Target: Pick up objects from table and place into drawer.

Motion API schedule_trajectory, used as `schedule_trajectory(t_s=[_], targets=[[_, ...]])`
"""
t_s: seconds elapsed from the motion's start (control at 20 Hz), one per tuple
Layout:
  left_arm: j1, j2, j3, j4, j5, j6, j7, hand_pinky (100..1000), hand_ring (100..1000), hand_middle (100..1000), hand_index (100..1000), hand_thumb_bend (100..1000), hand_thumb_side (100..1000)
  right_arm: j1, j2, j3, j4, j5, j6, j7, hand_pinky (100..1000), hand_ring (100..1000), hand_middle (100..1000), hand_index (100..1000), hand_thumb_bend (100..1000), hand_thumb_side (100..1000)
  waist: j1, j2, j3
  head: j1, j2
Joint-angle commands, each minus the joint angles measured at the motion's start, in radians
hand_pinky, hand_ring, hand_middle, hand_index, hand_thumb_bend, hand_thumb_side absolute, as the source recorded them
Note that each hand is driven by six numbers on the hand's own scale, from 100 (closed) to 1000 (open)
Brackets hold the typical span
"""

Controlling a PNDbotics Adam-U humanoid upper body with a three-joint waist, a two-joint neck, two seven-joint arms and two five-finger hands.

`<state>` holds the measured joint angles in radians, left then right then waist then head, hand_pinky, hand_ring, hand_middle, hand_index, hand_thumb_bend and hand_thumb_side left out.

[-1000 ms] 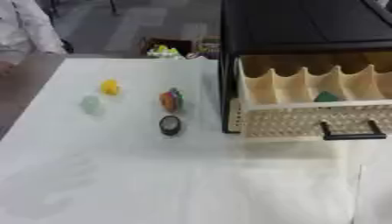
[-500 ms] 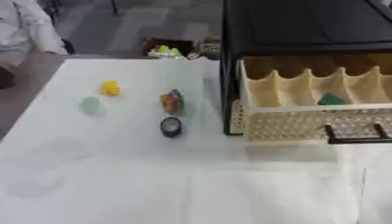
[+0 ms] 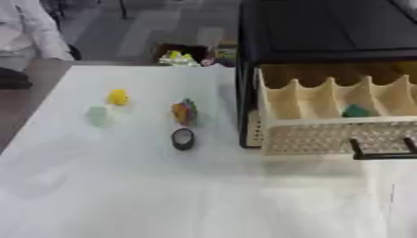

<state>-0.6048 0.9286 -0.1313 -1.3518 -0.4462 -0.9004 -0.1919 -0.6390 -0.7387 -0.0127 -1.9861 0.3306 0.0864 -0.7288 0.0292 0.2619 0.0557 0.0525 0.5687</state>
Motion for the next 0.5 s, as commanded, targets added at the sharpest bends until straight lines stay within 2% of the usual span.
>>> schedule_trajectory(t_s=[0.05, 0.25, 0.4, 0.5], targets=[[-0.035, 0.01, 0.0, 0.021, 0.003, -0.007, -0.034, 878, 937, 868, 998, 100, 925, -0.007, -0.014, -0.016, -0.014, -0.007, 0.003, 0.001, 269, 521, 567, 749, 280, 825, 0.002, -0.013, -0.001, 0.008, -0.015], [-0.07, -0.015, -0.008, 0.059, 0.016, -0.004, -0.068, 842, 915, 839, 995, 100, 892, -0.007, -0.009, -0.018, -0.014, -0.008, 0.006, 0.001, 270, 519, 565, 746, 271, 810, 0.005, -0.013, -0.005, 0.012, -0.018], [-0.102, -0.04, -0.008, 0.102, 0.03, 0.021, -0.105, 801, 899, 816, 988, 100, 793, -0.008, -0.006, -0.017, -0.014, -0.009, 0.008, 0.003, 267, 517, 563, 745, 273, 800, 0.006, -0.012, -0.009, 0.015, -0.021], [-0.122, -0.056, -0.009, 0.123, 0.041, 0.043, -0.13, 786, 894, 811, 989, 100, 765, -0.008, -0.004, -0.018, -0.014, -0.01, 0.009, 0.004, 266, 515, 561, 742, 273, 792, 0.007, -0.011, -0.011, 0.016, -0.023]])
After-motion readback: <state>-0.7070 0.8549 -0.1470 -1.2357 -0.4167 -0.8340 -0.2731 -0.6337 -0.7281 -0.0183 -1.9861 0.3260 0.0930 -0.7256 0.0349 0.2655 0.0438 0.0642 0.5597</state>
